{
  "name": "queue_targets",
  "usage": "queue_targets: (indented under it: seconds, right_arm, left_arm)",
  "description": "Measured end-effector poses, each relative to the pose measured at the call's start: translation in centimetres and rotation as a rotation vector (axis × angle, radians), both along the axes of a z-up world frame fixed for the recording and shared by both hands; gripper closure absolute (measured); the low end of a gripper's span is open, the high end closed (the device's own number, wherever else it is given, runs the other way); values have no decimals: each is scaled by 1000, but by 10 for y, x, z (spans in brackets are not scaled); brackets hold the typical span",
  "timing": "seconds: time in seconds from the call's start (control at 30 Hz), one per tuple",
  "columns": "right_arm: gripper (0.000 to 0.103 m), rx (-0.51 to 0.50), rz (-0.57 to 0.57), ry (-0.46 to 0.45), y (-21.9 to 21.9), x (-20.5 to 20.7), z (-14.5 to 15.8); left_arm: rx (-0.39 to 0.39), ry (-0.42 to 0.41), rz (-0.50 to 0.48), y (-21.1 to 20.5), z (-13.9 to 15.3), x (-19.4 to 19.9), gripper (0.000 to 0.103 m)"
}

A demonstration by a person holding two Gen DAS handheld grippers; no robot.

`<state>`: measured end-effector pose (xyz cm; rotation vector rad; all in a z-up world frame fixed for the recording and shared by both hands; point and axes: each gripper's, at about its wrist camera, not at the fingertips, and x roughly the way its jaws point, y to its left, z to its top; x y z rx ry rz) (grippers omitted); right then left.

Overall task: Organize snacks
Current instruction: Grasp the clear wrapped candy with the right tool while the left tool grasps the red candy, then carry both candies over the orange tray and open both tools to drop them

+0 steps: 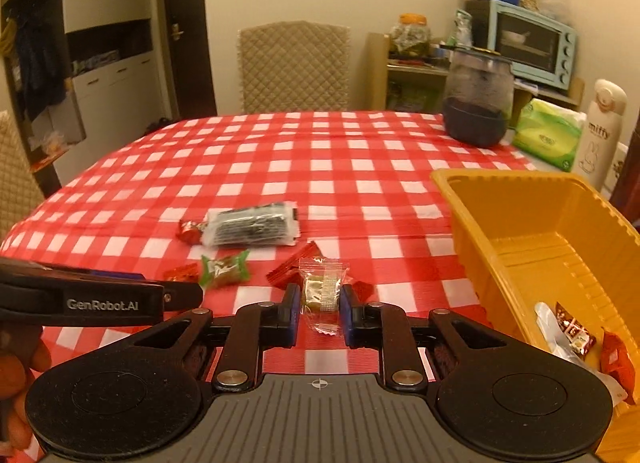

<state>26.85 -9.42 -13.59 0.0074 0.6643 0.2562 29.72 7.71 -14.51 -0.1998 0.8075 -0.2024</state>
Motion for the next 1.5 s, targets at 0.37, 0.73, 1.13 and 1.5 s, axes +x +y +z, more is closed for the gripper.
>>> queue_targets:
  seconds: [0.37,0.73,1.13,1.5]
  right_arm:
    - [82,11,-2,7,-2,0,1]
    - [82,26,0,-13,-4,-10,11]
    - [82,16,-6,-44,-22,-52,33]
    - [82,53,-47,-17,-61,-107,52]
  left_arm:
    - [105,-6,7,-8,-4,6,81]
    - [102,7,36,-4,4,-21,85]
    - [79,-31,47,-22,38,-73,85]
    - [91,-40,41,-53,66,-122,85]
